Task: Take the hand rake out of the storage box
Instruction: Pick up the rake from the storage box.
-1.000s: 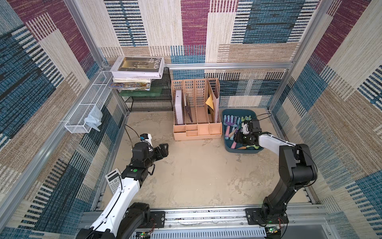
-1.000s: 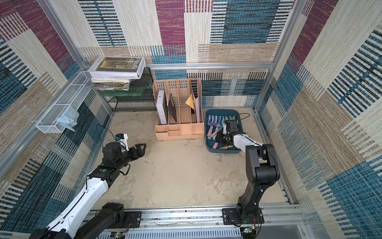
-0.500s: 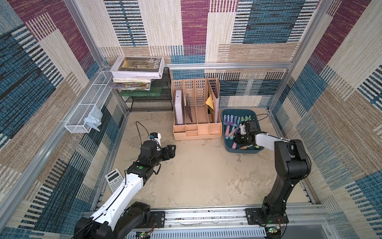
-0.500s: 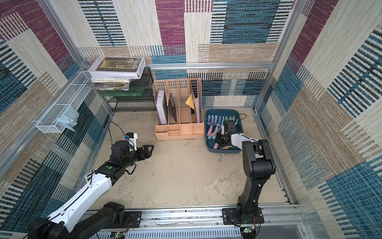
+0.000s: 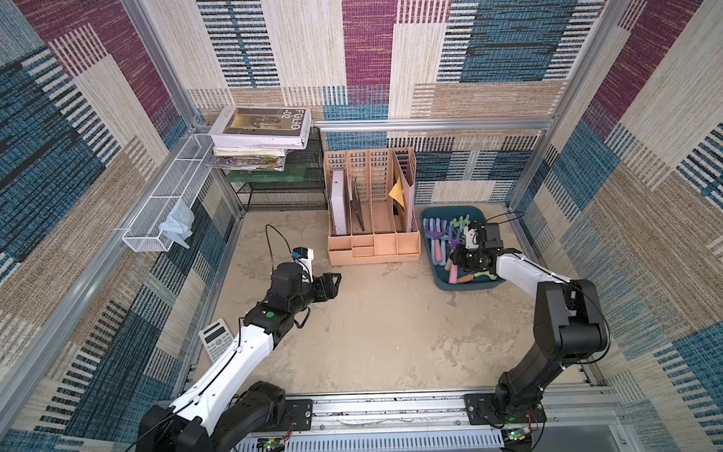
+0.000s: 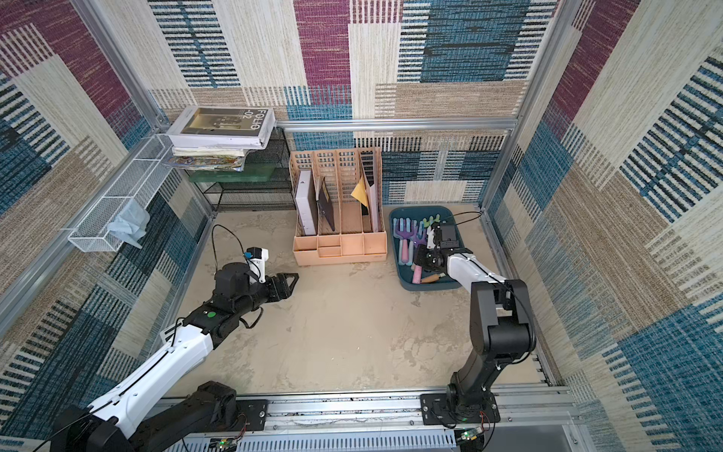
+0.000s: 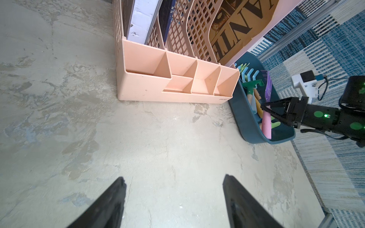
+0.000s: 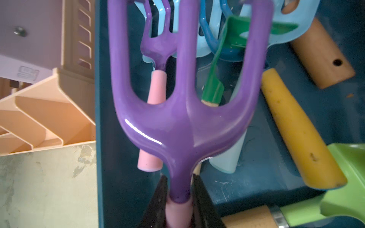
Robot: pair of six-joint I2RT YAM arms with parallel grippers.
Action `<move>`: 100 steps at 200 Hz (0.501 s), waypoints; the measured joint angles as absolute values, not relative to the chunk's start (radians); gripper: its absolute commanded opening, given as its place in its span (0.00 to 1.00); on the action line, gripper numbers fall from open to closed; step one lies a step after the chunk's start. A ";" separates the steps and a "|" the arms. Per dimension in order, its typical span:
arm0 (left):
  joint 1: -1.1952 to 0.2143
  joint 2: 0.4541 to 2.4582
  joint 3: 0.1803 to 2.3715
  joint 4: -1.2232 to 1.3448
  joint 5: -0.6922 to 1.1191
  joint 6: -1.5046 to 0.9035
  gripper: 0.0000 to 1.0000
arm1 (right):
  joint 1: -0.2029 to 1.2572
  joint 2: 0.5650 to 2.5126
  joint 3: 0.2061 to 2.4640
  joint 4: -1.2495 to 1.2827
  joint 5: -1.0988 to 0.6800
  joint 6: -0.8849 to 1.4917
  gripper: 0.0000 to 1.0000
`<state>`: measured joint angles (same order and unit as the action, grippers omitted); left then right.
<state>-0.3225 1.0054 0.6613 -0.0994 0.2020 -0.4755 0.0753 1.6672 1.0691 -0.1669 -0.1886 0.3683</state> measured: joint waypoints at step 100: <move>-0.402 0.947 0.660 -0.060 0.381 -0.463 0.79 | 0.339 1.371 0.957 0.014 -0.360 0.369 0.01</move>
<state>-0.4023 0.9470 0.6601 -0.0597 0.3809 -0.4633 0.3393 1.3708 0.9569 0.0135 -0.3603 0.3695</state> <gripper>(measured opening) 0.794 0.214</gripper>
